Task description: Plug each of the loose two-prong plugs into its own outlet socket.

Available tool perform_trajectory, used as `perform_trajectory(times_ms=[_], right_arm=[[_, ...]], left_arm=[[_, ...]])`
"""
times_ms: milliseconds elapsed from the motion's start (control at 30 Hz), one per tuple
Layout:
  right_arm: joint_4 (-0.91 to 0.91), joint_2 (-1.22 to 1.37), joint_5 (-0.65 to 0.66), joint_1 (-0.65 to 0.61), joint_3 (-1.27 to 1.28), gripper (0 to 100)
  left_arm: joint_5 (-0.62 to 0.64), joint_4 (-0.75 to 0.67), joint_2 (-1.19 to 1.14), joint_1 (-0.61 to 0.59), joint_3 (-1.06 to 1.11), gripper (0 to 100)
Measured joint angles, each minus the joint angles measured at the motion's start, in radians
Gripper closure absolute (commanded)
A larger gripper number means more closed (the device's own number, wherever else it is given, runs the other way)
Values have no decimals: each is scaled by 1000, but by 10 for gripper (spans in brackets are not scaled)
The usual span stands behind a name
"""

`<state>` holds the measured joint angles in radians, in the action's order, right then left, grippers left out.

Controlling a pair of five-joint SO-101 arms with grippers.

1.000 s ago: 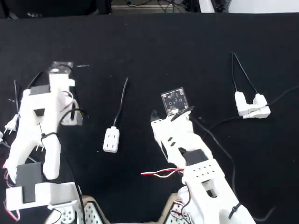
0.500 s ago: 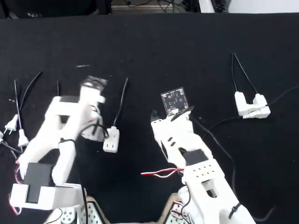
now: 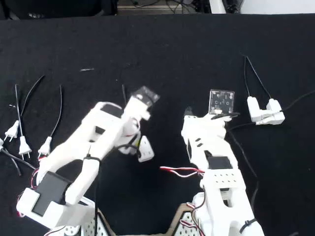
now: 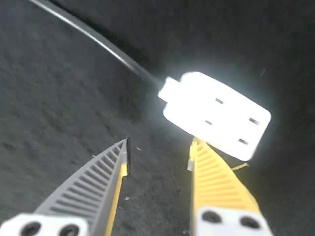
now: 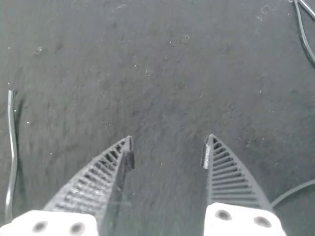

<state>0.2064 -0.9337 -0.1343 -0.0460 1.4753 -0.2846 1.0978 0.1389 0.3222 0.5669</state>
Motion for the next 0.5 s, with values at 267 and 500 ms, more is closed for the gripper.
perform_trajectory(times_ms=[267,500], right_arm=[[-3,0,-3,2,0,779],[-3,0,-3,2,0,779]], left_arm=[[11,-29,-55,-121,-222,791],[127,-241,-287,-144,-222,791]])
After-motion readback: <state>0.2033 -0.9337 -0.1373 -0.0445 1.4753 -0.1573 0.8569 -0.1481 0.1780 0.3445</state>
